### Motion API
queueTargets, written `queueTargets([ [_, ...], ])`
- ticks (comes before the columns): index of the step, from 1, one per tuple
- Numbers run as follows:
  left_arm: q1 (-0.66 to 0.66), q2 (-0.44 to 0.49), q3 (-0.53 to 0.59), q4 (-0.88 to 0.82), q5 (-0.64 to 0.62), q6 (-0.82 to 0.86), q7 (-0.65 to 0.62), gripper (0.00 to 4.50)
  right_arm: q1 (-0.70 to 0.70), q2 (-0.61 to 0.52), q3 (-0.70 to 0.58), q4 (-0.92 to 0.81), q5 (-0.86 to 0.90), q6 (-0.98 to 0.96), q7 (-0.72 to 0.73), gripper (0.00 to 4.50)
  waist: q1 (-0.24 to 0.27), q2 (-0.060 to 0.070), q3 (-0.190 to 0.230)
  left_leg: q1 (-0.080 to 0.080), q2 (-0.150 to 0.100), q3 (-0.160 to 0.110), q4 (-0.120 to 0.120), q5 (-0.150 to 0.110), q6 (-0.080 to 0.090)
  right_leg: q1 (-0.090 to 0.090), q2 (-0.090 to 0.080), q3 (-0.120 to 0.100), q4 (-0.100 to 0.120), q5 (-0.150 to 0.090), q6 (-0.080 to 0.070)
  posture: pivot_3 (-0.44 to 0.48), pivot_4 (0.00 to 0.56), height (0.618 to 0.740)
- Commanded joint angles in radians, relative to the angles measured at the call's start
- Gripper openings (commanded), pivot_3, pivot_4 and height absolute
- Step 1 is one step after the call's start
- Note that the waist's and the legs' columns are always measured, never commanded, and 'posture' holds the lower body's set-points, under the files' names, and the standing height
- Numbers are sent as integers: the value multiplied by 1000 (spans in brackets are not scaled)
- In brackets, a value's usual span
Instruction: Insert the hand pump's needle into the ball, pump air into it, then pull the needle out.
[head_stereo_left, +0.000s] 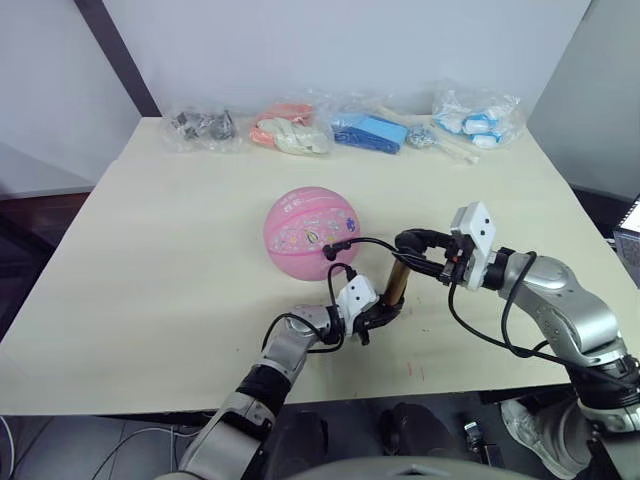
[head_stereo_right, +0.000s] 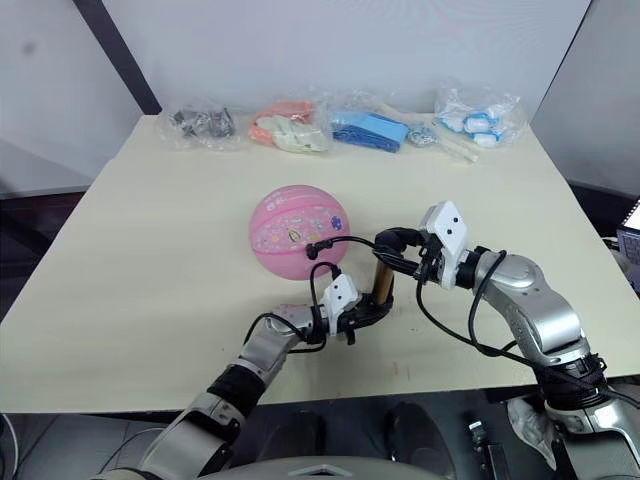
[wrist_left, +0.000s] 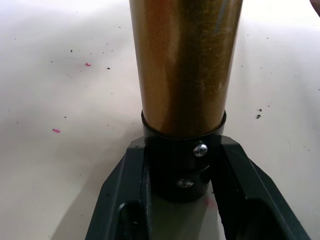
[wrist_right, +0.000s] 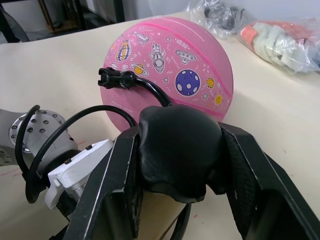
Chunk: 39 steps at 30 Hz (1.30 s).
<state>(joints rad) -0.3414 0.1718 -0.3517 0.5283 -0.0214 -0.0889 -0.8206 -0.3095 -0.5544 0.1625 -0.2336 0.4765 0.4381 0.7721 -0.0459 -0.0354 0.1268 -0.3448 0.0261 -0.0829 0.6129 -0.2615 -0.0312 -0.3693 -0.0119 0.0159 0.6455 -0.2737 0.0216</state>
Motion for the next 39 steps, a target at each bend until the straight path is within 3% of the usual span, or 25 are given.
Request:
queueTargets([
  [1,47,45,1,11,21,56,-14,1110,77,-9,119,153,-104,70,17,1632,0,0,0,0,0,0,0,0,0,0,0,0,0,0,0,0,150,740],
  [6,52,44,4,-16,11,70,-21,1110,69,-7,110,124,-105,77,20,1632,0,0,0,0,1,0,0,0,0,0,1,0,0,0,-1,0,150,740],
  [10,57,40,15,-34,-7,82,-25,3005,70,-7,105,95,-100,87,14,1632,4,4,0,0,0,0,-1,0,0,0,0,0,0,-1,-1,0,150,740],
  [11,57,42,14,-34,-4,74,-23,3712,69,-7,105,94,-101,87,14,1632,4,4,0,0,0,0,-1,0,0,0,-1,0,0,0,-1,0,150,740],
  [14,82,49,23,-82,-28,67,-41,4500,74,-9,94,66,-97,92,4,1632,5,5,0,0,-1,0,0,0,0,0,-2,-1,0,0,0,0,150,740],
  [19,137,88,46,-196,-77,101,-75,4500,79,-20,65,11,-90,113,-8,1632,5,8,2,0,-1,0,0,0,0,-1,-2,-1,0,0,0,0,150,740],
  [25,278,226,117,-457,-229,143,-210,4500,38,-63,-12,-141,-17,196,-18,1632,7,18,12,-7,-2,0,0,0,0,-7,-4,0,0,0,0,0,150,740],
  [28,329,274,166,-555,-309,171,-250,4500,8,-89,-37,-216,11,230,-11,1632,20,24,22,-16,-4,-2,3,0,0,-14,-6,0,-1,0,0,0,150,740],
  [33,389,346,240,-672,-419,214,-307,4500,-67,-146,-55,-290,-10,241,-3,1632,32,24,33,-22,-5,-3,4,0,0,-18,-7,-1,-1,1,0,0,150,740],
  [39,426,444,340,-753,-533,280,-364,4500,-172,-229,-34,-351,9,325,49,1632,32,26,43,-40,-6,-2,13,0,0,-37,-7,-3,9,3,-3,0,150,740],
])
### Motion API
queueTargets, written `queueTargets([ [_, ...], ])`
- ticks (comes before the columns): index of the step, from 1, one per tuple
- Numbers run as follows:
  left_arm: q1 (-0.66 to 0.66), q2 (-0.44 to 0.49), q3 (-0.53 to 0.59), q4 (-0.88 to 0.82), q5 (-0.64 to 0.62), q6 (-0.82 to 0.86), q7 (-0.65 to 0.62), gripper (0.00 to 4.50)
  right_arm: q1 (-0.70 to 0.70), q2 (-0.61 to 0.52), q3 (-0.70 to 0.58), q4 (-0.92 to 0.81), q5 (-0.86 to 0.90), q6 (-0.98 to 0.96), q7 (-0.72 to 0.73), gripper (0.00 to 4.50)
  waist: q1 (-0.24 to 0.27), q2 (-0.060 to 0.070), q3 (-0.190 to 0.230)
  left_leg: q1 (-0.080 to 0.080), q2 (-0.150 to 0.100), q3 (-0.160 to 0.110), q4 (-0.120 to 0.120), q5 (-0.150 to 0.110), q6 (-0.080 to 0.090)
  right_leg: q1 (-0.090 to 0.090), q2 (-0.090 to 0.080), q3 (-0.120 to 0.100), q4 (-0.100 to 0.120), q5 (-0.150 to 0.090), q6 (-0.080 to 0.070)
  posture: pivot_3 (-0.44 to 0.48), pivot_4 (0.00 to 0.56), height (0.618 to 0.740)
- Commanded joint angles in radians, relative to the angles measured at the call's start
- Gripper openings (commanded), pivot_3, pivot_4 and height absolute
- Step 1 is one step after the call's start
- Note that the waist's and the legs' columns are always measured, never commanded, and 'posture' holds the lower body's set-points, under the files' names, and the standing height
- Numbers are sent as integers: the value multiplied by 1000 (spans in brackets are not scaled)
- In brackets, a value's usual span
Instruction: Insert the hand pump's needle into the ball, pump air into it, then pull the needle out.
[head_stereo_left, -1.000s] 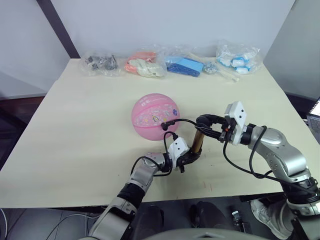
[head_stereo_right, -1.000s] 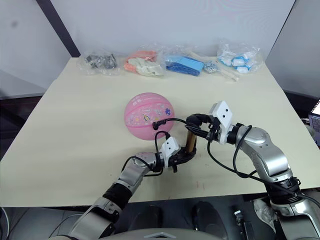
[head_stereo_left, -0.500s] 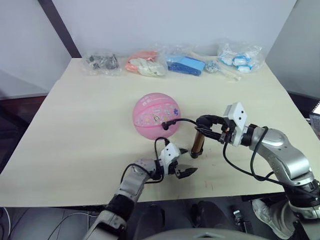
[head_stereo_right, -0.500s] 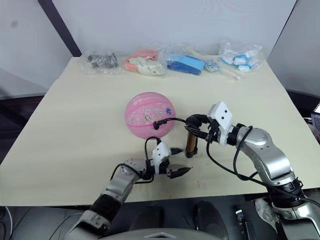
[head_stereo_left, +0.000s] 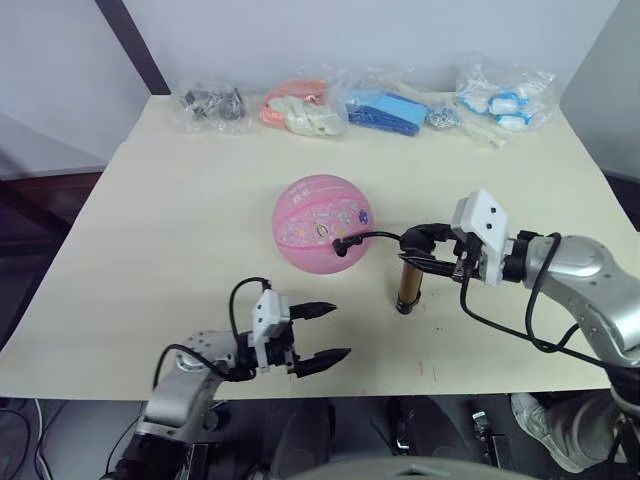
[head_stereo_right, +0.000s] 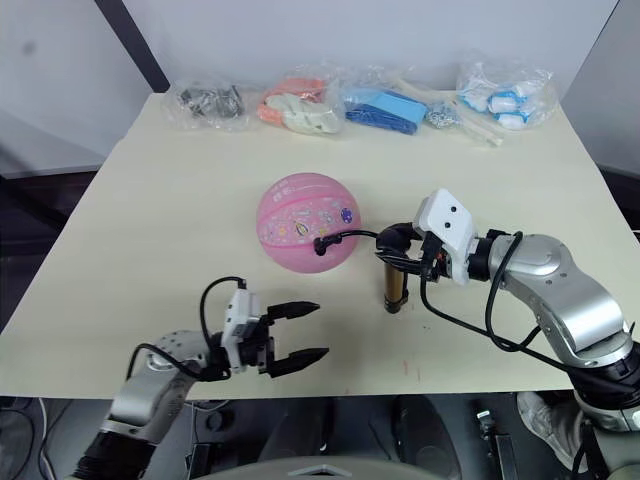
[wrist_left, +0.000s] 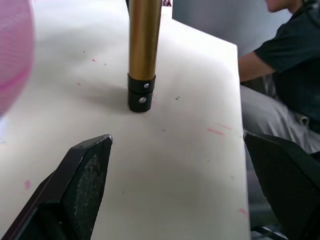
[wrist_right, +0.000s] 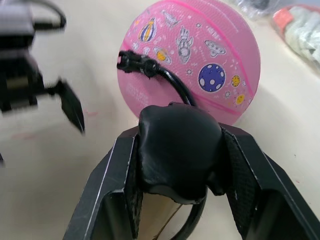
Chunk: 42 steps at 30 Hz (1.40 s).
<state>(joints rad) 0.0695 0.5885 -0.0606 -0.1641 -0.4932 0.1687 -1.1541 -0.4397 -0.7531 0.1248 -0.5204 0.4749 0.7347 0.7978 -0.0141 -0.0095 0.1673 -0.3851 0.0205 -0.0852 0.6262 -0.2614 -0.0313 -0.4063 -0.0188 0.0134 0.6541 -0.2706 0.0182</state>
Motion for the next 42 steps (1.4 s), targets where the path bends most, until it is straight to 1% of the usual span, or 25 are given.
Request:
queueTargets([
  [1,20,42,68,-72,-84,35,-39,4500,-64,-56,22,-77,-8,39,33,1632,0,1,5,-1,0,0,1,0,0,-1,0,0,1,0,0,0,150,740],
  [3,29,62,96,-91,-110,47,-51,4500,-94,-89,43,-99,-41,56,27,1632,0,0,12,-1,0,1,3,0,0,-1,-1,0,4,0,0,0,150,740],
  [6,55,99,144,-119,-154,66,-82,4500,-154,-119,65,-121,-17,104,67,1632,-1,-1,15,-1,0,0,6,0,0,-2,0,0,6,0,0,0,150,740],
  [13,67,135,226,-138,-227,120,-86,4500,-247,-137,139,-135,-29,119,141,1632,-3,-2,16,-2,0,1,8,0,0,-3,0,1,8,0,0,0,150,740],
  [17,71,152,255,-140,-237,134,-95,4500,-286,-142,287,-110,-154,44,187,1632,-3,-2,15,-2,0,2,8,0,0,-3,0,2,8,0,0,0,150,740],
  [19,72,161,269,-141,-242,138,-101,4500,-309,-132,345,-96,-198,38,202,1632,-4,-2,15,-2,0,2,8,0,0,-4,0,2,8,0,0,0,150,740],
  [24,79,178,293,-136,-239,139,-119,4500,-358,-119,441,-80,-253,83,244,1632,-3,-2,15,-2,0,2,9,0,0,-4,0,2,9,0,0,0,150,740],
  [28,105,187,328,-142,-239,137,-124,4500,-428,-63,617,-39,-354,121,276,1632,-4,-4,14,-2,0,2,11,0,0,-3,0,2,9,1,1,0,150,740],
  [32,125,179,343,-152,-232,136,-111,4500,-447,-10,689,42,-428,89,281,1632,2,-5,14,-2,0,2,13,0,0,-2,0,1,10,2,1,0,150,740],
  [35,131,174,348,-150,-228,133,-104,4500,-434,28,702,118,-447,67,284,1632,4,-6,13,-2,-1,1,16,0,0,0,-1,0,10,3,3,0,150,740],
  [37,126,171,347,-146,-224,131,-98,4500,-416,46,680,147,-439,56,290,2712,5,-6,13,-2,-2,1,20,0,0,1,-2,1,10,4,5,0,150,740],
  [38,122,171,347,-143,-223,132,-95,4500,-410,46,671,152,-440,48,295,2966,6,-6,13,-2,-2,0,21,0,0,2,-2,1,10,4,5,0,150,740],
  [39,118,172,349,-138,-221,133,-93,4500,-405,49,658,156,-438,40,298,3484,5,-5,14,-3,-2,0,22,0,0,2,-2,0,10,5,5,0,150,740],
  [40,115,173,352,-133,-221,134,-92,4500,-398,58,632,159,-431,33,293,3877,2,-5,14,-3,-2,0,23,0,0,1,-2,1,10,5,5,0,150,740],
  [41,114,174,353,-131,-220,134,-91,4500,-392,66,612,161,-427,27,291,4433,-1,-5,14,-3,-2,1,23,0,0,1,-2,1,10,6,5,0,150,740],
  [42,112,176,356,-127,-220,134,-90,4500,-384,75,573,149,-401,25,292,4478,-4,-4,14,-4,-1,1,23,0,0,0,-1,2,11,6,5,0,150,740],
])
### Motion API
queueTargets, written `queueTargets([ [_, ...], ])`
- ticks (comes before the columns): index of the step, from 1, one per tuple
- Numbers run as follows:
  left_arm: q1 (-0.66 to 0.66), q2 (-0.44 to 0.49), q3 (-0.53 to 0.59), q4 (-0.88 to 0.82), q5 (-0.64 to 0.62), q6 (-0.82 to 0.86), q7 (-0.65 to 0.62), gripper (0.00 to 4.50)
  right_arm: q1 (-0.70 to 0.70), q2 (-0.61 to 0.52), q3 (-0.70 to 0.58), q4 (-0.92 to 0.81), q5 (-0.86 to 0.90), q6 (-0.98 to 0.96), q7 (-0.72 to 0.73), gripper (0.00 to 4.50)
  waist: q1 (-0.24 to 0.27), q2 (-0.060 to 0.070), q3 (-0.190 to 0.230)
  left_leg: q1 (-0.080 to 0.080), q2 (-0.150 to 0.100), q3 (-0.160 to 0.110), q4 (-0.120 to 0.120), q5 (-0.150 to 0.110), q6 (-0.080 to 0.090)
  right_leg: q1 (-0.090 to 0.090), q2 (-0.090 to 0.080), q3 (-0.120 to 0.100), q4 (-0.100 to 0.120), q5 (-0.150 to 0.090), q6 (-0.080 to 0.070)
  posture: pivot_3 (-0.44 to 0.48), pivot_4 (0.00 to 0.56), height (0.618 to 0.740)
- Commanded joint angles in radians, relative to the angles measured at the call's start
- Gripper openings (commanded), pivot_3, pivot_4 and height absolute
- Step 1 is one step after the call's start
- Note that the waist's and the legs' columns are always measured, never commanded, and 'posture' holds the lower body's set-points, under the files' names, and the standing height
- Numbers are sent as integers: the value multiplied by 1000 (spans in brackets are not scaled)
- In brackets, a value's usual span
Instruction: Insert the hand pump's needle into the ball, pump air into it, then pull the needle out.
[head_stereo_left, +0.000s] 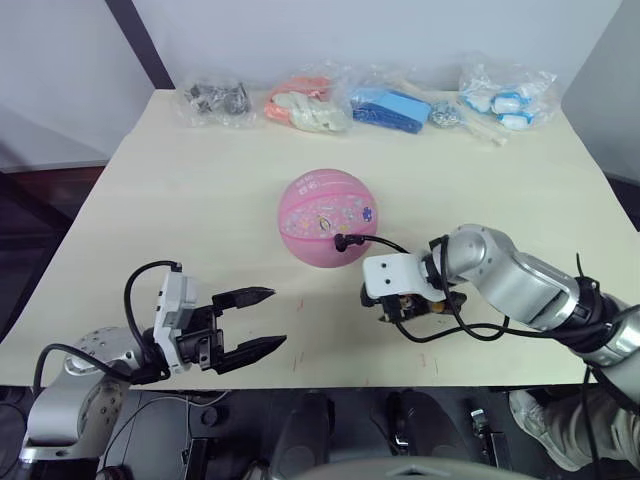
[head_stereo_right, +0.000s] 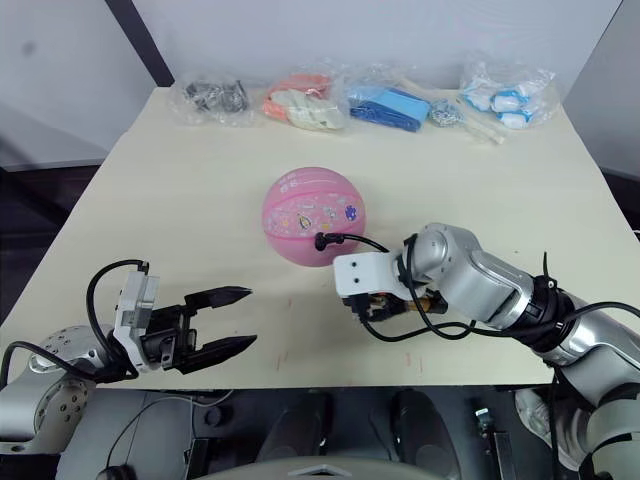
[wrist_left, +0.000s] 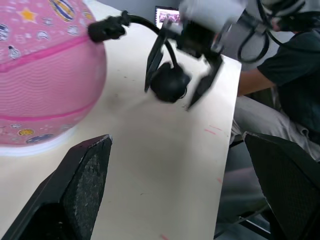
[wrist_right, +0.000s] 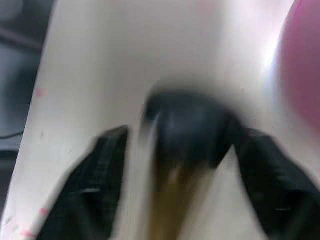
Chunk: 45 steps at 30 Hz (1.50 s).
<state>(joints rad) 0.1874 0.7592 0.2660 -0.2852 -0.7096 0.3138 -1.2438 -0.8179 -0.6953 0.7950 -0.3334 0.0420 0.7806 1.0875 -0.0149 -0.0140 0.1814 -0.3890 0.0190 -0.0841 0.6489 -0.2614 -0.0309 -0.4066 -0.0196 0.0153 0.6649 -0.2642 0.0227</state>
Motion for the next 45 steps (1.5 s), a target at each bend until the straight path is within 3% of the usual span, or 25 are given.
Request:
queueTargets([
  [1,-8,8,34,-2,-5,-10,-1,4500,9,33,-157,-63,80,-15,4,4478,-6,0,0,0,1,0,0,0,0,-1,1,0,0,0,0,0,150,740],
  [5,-37,24,53,18,-11,0,-1,4500,95,53,-372,-190,240,-8,4,4478,-7,0,0,-2,3,-1,-1,0,0,-3,3,0,3,1,-2,0,150,740],
  [11,-77,38,63,30,-15,25,7,4500,194,33,-517,-319,318,19,-63,4478,0,0,0,-4,1,0,2,0,0,-4,2,0,3,1,-2,0,150,740],
  [16,-141,55,67,63,-10,50,11,4500,344,57,-720,-434,404,-7,-159,4478,1,0,0,-4,2,-1,3,0,0,-4,2,-1,6,1,-2,0,150,740],
  [27,-325,112,38,205,31,52,-26,4500,687,-121,-1130,-578,597,11,-146,4478,1,0,0,-1,2,1,4,0,0,-5,3,2,12,1,-2,0,150,740],
  [32,-440,130,-10,313,93,8,-76,4500,772,-154,-1296,-640,723,24,-159,4478,-2,0,0,1,2,4,4,0,0,-4,4,4,13,1,-2,0,150,740],
  [37,-588,123,-73,441,153,-48,-129,4500,792,-187,-1371,-663,819,35,-200,4478,1,-1,0,4,2,5,5,0,0,-2,4,5,14,0,-1,0,150,740],
  [45,-801,62,-171,655,253,-165,-212,4500,756,-249,-1319,-654,911,22,-300,4478,0,-3,0,5,2,8,5,0,1,-1,4,8,13,1,-1,0,150,740],
])
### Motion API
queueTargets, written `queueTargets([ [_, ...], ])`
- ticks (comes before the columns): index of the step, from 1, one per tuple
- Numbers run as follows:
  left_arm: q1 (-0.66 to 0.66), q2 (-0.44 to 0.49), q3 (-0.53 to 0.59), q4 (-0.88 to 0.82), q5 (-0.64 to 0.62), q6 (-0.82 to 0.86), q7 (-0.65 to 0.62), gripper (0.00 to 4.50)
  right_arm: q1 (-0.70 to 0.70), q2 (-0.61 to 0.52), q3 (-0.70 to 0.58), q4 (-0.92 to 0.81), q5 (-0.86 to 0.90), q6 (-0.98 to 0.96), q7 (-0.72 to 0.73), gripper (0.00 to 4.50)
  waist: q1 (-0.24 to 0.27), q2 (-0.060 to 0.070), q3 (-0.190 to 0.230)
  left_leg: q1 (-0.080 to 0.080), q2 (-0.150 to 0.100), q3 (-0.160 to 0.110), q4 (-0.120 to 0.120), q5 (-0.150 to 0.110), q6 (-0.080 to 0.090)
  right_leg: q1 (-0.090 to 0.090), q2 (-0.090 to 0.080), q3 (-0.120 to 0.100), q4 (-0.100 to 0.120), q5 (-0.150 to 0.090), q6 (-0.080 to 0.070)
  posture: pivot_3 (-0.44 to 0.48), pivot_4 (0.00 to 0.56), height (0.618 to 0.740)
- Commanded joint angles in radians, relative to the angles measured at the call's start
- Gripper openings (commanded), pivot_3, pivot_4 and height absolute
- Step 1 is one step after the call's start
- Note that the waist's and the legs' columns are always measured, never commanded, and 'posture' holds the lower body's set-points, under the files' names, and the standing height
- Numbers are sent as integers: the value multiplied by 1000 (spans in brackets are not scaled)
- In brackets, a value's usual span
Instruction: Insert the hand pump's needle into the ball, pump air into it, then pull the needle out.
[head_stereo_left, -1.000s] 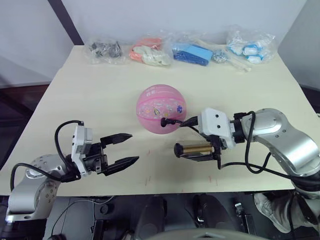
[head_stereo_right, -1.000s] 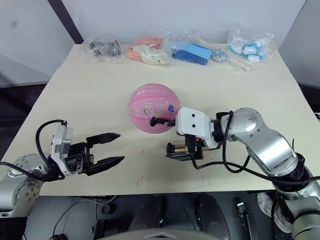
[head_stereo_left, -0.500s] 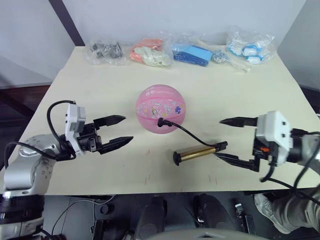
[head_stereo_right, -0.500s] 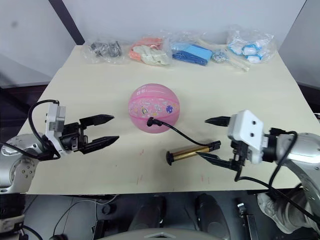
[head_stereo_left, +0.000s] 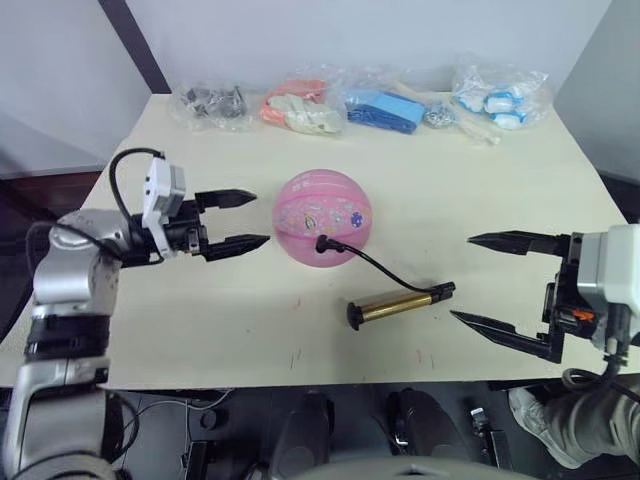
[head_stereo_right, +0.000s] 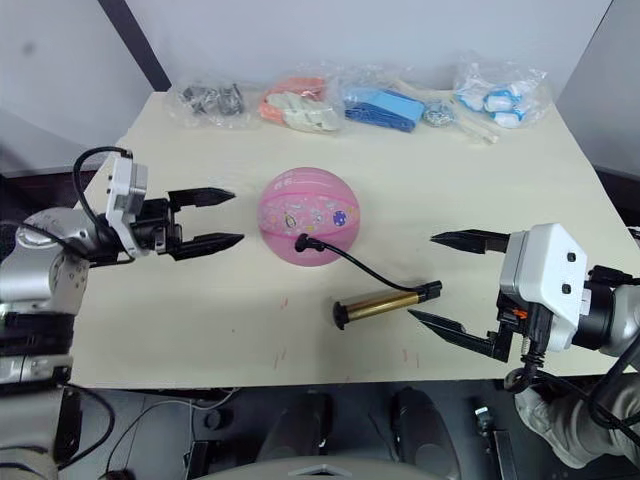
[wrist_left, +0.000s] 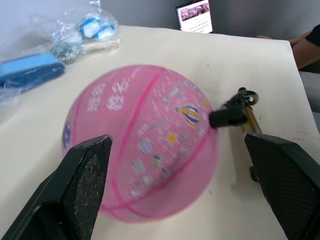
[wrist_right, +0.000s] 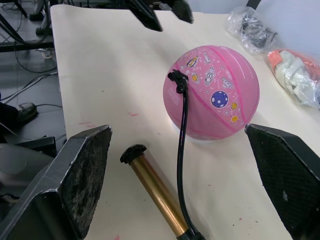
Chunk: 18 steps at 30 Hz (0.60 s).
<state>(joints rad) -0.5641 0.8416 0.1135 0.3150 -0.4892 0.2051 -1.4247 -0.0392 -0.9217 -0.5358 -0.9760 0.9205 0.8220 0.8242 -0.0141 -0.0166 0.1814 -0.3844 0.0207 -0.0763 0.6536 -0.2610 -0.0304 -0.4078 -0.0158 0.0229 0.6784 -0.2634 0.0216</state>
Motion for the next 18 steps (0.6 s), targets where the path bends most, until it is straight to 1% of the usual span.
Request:
queueTargets([
  [1,-68,-31,-26,76,43,-71,-36,4500,-31,-29,23,-6,37,-23,-46,4478,-2,0,0,0,0,0,0,0,0,0,0,0,0,0,0,0,150,740],
  [6,-143,-81,-56,154,78,-120,-53,4500,-70,-50,74,9,50,-38,-80,4478,-3,-1,0,0,0,0,0,0,0,0,0,0,0,0,0,0,150,740],
  [11,-203,-130,-91,261,142,-202,-65,4500,-108,-62,139,11,44,-47,-114,4478,0,-1,0,-1,0,-1,1,0,0,0,0,-1,0,0,0,0,150,740],
  [18,-247,-188,-136,406,259,-339,-3,4500,-154,-57,230,2,29,-51,-169,4478,0,-1,0,0,0,-1,1,0,0,1,0,-1,1,0,0,0,150,740],
])
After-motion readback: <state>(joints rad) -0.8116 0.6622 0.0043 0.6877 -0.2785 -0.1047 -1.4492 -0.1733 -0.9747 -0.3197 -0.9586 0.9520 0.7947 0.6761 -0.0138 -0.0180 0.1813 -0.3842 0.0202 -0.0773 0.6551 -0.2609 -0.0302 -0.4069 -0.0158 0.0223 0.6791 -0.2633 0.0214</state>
